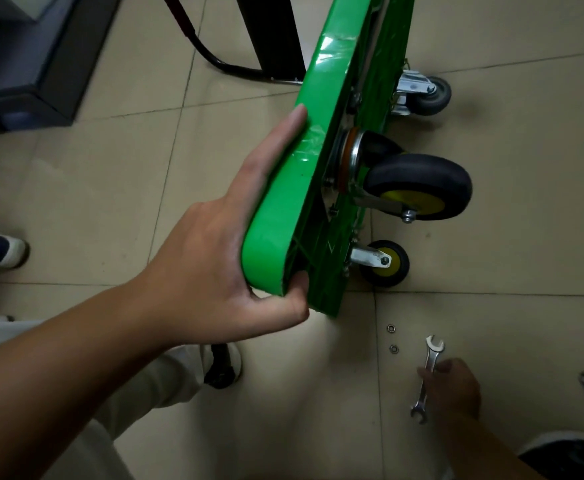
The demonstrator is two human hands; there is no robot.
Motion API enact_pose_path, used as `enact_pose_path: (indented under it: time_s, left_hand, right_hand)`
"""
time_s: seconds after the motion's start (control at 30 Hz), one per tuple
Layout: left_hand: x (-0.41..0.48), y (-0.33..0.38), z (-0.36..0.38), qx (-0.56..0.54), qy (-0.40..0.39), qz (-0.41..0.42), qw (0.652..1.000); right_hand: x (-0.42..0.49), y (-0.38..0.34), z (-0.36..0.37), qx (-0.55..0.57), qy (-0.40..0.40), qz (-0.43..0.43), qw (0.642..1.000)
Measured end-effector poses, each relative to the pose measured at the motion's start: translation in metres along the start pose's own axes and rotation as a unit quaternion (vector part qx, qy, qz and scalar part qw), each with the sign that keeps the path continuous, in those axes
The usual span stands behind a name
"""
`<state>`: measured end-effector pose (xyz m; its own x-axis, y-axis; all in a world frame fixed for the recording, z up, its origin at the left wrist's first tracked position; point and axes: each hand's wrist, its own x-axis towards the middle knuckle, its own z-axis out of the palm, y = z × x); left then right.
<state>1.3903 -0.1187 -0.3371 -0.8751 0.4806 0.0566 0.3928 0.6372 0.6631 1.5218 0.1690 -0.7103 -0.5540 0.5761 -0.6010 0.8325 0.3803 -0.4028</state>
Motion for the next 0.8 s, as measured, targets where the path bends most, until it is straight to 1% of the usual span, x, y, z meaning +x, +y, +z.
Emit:
enact_pose_path:
  time_s: [0.07, 0.13, 0.2, 0.27, 0.33, 0.43, 0.5, 0.57, 0.67, 0.7, 0.73, 0.8]
  left_hand:
    - [0.0, 0.0, -0.001, -0.009, -0.01, -0.011, 1.0]
    - [0.0, -0.001, -0.002, -0.01, -0.015, -0.014, 1.0]
    - [0.0, -0.001, -0.003, -0.006, -0.016, -0.015, 1.0]
    - [-0.001, 0.0, -0.002, 0.007, -0.01, -0.015, 1.0]
    - [-0.001, 0.003, -0.002, 0.014, -0.007, -0.018, 1.0]
    - [-0.002, 0.011, -0.004, 0.028, 0.006, -0.04, 0.999]
    - [-0.002, 0.018, -0.005, 0.041, 0.028, -0.06, 0.997]
    - [0.001, 0.024, -0.003, 0.024, 0.053, -0.092, 0.994]
    - [0.011, 0.034, 0.005, -0.077, 0.114, -0.173, 0.975]
    - [0.016, 0.04, 0.008, -0.081, 0.128, -0.19, 0.97]
    - [0.019, 0.045, 0.011, -0.053, 0.133, -0.196, 0.97]
    - [0.022, 0.048, 0.017, 0.038, 0.144, -0.191, 0.97]
  right_hand:
    - [0.0, -0.004, 0.003, -0.01, -0.002, 0.004, 1.0]
    - [0.0, -0.008, 0.007, -0.032, -0.02, 0.001, 0.999]
    - [0.004, -0.011, 0.009, -0.074, -0.041, -0.025, 0.996]
    - [0.005, -0.018, 0.005, -0.069, -0.043, -0.056, 0.995]
    - [0.006, -0.035, -0.005, -0.032, -0.018, -0.097, 0.995]
    - [0.008, -0.089, -0.043, 0.033, 0.039, -0.212, 0.976]
    - [0.009, -0.148, -0.088, 0.059, 0.076, -0.303, 0.948]
    - [0.003, -0.209, -0.142, 0.065, 0.105, -0.397, 0.909]
    - [-0.019, -0.29, -0.215, 0.028, 0.139, -0.556, 0.819]
    - [-0.029, -0.313, -0.233, 0.002, 0.137, -0.6, 0.789]
    - [-0.038, -0.333, -0.247, -0.033, 0.129, -0.635, 0.761]
    - [-0.054, -0.366, -0.264, -0.129, 0.125, -0.681, 0.71]
